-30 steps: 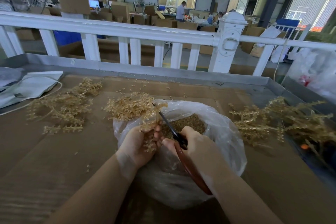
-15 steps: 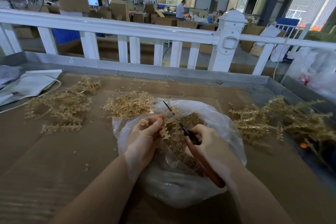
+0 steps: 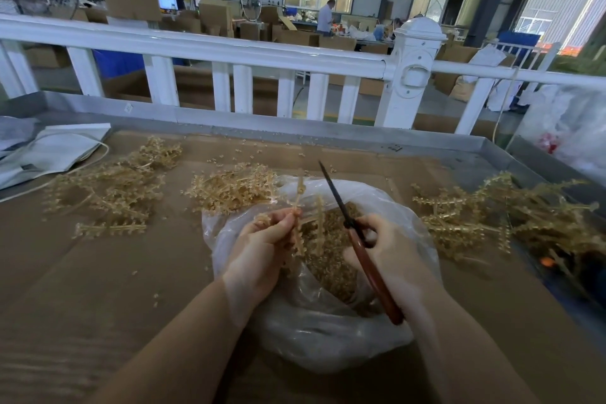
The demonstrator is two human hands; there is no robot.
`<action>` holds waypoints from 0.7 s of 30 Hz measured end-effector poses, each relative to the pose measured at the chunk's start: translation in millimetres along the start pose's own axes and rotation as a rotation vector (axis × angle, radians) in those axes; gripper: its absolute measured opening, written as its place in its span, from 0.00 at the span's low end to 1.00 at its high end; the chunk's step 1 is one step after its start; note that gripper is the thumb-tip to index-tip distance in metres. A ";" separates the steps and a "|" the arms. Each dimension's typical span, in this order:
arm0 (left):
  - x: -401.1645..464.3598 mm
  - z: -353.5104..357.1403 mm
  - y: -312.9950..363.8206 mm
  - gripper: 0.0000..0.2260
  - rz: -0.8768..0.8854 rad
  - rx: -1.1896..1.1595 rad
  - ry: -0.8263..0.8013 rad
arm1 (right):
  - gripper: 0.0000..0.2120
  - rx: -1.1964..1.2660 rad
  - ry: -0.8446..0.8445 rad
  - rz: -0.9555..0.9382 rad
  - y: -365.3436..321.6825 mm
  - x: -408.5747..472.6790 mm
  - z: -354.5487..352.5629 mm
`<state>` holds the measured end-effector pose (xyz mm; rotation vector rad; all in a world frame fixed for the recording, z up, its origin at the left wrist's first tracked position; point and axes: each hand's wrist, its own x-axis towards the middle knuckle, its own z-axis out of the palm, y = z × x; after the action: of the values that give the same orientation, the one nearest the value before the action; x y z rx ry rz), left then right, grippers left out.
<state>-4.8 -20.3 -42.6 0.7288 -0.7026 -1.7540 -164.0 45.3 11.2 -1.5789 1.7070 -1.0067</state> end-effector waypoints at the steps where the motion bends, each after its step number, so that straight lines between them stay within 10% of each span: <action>1: -1.0 0.1 -0.2 0.12 -0.008 0.035 -0.020 | 0.15 0.048 0.017 -0.006 -1.0 3.4 2.6; 21: -6.4 6.2 -0.1 0.07 -0.025 0.306 0.009 | 0.09 0.046 0.168 -0.106 -3.0 34.3 28.5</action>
<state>-8.0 -13.5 -37.8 0.9545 -0.9728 -1.6821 -142.5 7.5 0.8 -1.6080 1.7116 -1.2542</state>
